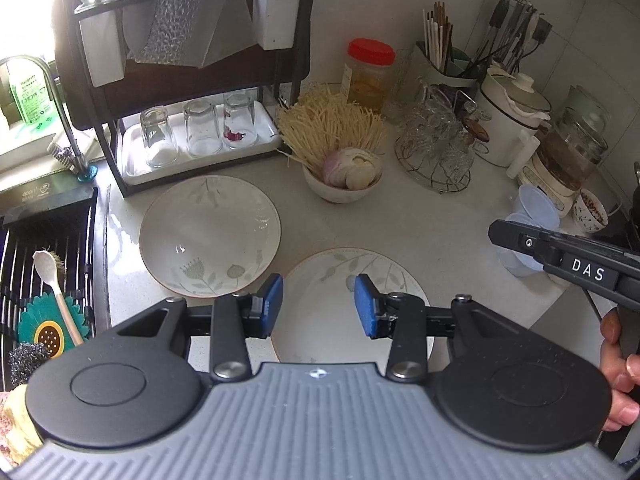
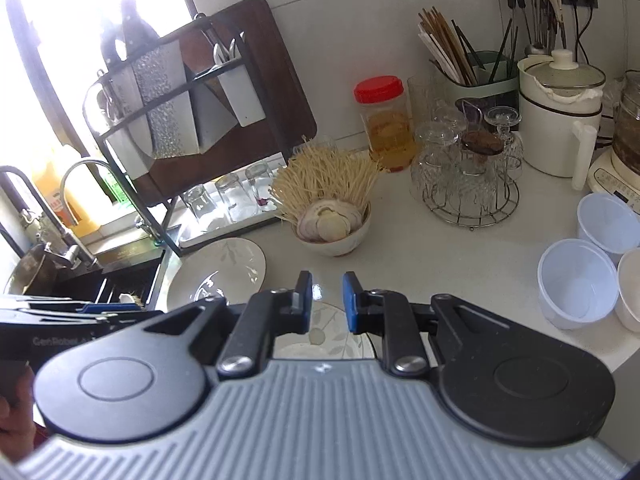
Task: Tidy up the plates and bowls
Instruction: 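Open both tools and withdraw them from the stacked bowl, then move both tools to the rim of the other white leaf-pattern bowl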
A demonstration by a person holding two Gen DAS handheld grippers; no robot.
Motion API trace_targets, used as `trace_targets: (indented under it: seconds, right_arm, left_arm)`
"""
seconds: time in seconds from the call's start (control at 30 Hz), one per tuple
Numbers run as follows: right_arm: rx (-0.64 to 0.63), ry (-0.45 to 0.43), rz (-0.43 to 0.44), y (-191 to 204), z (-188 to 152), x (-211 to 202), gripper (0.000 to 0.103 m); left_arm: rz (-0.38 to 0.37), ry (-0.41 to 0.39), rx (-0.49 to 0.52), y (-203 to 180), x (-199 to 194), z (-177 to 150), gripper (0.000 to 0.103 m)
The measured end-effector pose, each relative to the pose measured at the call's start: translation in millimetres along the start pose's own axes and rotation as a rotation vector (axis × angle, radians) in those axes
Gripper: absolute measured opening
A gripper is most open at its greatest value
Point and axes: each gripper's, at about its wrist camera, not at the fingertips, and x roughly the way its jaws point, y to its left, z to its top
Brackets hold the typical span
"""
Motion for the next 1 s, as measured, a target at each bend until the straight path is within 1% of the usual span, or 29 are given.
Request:
trace_targets:
  seconds: [0.13,0.27,0.33,0.5,0.67,0.8,1.0]
  right_arm:
    - [-0.003,0.000,0.009,-0.1,-0.7,-12.7,0.021]
    - [-0.008,0.002,0.030,-0.3,-2.1,-25.0,0.021]
    - [-0.018,0.009,0.042,-0.3,-2.9,-28.6,0.021]
    - [-0.054,0.019,0.066,-4.9,-4.4,-32.4,0.021]
    - [-0.095,0.025,0.089,-13.8,-5.0,-30.3,0.021]
    - [-0.130,0.040,0.112,-19.8,-4.8,-26.3,0.021]
    - [-0.155,0.069,0.169,-22.4,-3.2,-21.1,0.021]
  left_arm:
    - [-0.015,-0.018,0.006,-8.0,-12.0,-0.4,0.045]
    - [-0.004,-0.034,0.008,-17.4,-18.7,-3.2,0.050]
    - [0.001,-0.037,0.005,-22.4,-20.4,-5.2,0.050]
    - [0.010,-0.051,-0.046,-29.1,-23.0,-9.5,0.052]
    - [0.031,-0.058,-0.098,-34.3,-16.5,-12.1,0.052]
    - [0.045,-0.073,-0.119,-39.8,-11.7,-13.7,0.053]
    - [0.091,-0.070,-0.166,-41.6,-9.4,-14.0,0.054]
